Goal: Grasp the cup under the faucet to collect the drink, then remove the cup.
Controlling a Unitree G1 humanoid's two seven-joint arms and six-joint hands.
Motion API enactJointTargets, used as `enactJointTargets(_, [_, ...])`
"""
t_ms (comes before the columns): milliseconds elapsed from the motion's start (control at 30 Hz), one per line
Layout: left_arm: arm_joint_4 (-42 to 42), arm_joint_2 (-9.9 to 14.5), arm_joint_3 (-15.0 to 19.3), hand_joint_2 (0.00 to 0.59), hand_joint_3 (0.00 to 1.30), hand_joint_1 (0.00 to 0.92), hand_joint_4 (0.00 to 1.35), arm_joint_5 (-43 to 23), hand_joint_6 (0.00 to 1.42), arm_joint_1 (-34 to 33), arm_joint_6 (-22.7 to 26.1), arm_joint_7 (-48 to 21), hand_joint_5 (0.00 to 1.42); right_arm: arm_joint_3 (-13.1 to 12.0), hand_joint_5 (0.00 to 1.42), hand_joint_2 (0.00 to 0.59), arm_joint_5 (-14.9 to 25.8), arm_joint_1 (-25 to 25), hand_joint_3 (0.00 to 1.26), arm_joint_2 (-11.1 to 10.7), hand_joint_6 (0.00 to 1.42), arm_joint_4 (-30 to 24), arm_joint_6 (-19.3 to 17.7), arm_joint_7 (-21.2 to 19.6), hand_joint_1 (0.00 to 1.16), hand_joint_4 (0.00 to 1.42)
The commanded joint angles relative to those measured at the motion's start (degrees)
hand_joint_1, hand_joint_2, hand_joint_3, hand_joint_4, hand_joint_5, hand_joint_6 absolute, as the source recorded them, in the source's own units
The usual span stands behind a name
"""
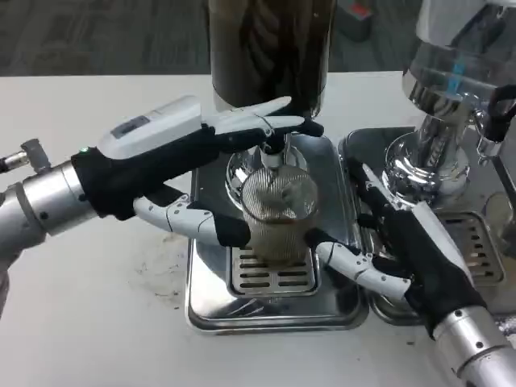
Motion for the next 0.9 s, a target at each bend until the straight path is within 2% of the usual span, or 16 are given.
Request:
enactJointTargets(33, [-0.36,1.02,-1.13,0.048,0.12,0.0,0.01,0.75,0.07,1.63,-0.6,-1.09,0.03,0.39,0.0,0.219,0.72,-1.76,0.0,0.0,0.1,1.48,-0.36,0.33,0.58,0.0])
enactJointTargets(900, [-1.89,1.94,-1.25,0.056,0.12,0.0,0.01,0.93,0.08,2.19,-0.8,-0.87,0.03,1.59,0.0,0.227,2.33,-5.01,0.0,0.16,0.11,4.87,-0.96,0.58,0.56,0.0])
